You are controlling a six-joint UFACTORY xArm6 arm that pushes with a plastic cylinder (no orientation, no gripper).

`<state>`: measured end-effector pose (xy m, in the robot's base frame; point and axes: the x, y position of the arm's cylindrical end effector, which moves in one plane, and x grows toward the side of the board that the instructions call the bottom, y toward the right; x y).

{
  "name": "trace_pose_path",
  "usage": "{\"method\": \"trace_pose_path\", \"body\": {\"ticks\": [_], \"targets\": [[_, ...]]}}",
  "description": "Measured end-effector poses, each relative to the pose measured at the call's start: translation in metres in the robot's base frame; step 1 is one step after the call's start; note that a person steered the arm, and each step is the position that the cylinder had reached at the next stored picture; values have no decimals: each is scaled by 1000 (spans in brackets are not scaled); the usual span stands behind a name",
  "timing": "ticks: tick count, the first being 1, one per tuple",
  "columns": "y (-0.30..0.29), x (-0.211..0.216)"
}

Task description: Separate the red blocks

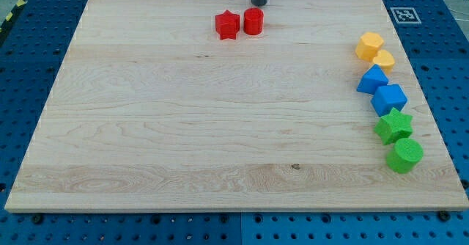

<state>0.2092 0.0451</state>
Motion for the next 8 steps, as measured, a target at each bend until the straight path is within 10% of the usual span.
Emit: {"method": "trace_pose_path", "body": {"ticks": [8], "targets": [[-55, 64]]}}
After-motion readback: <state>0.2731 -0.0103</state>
